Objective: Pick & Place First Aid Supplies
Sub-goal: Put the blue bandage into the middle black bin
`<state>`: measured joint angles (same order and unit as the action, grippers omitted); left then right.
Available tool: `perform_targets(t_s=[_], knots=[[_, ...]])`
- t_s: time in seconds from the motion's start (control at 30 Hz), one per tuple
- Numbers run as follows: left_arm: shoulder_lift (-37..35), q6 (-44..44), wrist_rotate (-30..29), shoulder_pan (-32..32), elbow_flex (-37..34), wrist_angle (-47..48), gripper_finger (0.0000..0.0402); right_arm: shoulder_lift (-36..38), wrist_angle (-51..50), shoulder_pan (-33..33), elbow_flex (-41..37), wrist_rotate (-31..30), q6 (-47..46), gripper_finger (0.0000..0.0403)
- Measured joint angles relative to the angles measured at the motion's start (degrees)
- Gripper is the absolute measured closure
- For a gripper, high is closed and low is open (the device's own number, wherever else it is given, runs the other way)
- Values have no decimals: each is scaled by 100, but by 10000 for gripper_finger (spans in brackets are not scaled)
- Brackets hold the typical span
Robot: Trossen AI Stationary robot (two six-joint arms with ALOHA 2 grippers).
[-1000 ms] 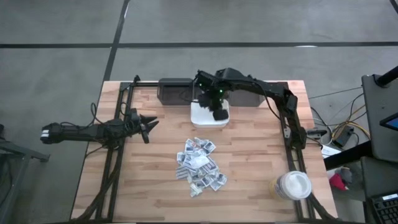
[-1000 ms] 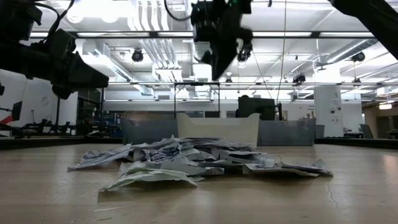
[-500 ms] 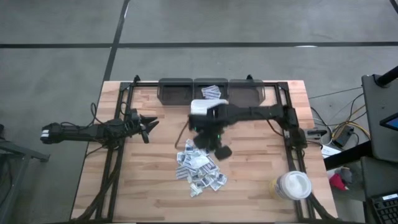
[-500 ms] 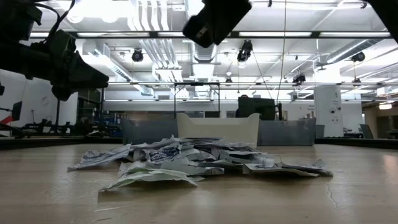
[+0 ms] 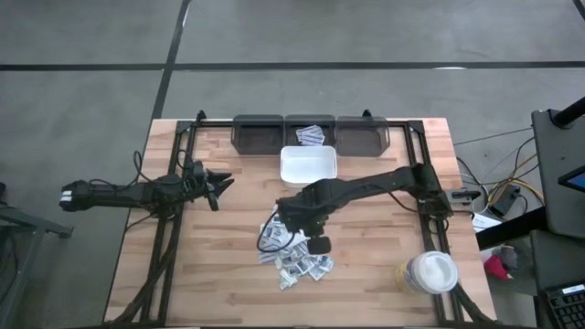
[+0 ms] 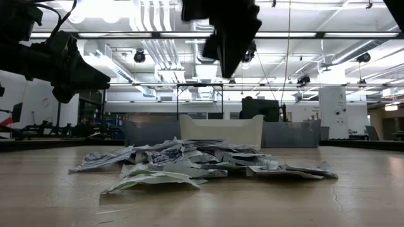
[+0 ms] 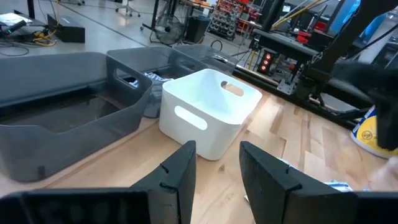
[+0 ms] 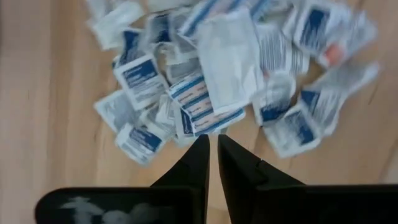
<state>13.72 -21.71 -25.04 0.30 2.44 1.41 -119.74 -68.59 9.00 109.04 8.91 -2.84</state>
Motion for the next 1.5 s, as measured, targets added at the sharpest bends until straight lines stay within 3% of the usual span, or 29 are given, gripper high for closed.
perform_targets(t_s=[0.27,0.53,0.9,1.13,1.5], knots=[[0,96,0,0,2,4,278,-4,393,-115,-738,41,-1824,357],[0,355,0,0,5,14,278,-2,1180,-115,-1164,619,-2574,305],[0,356,7,-1,9,31,278,2,1795,-115,-1620,647,-3888,249],[0,356,9,0,9,33,278,2,2127,-115,-1874,632,-4935,244],[0,391,13,0,10,35,278,44,2262,-60,-1870,362,-5765,261]])
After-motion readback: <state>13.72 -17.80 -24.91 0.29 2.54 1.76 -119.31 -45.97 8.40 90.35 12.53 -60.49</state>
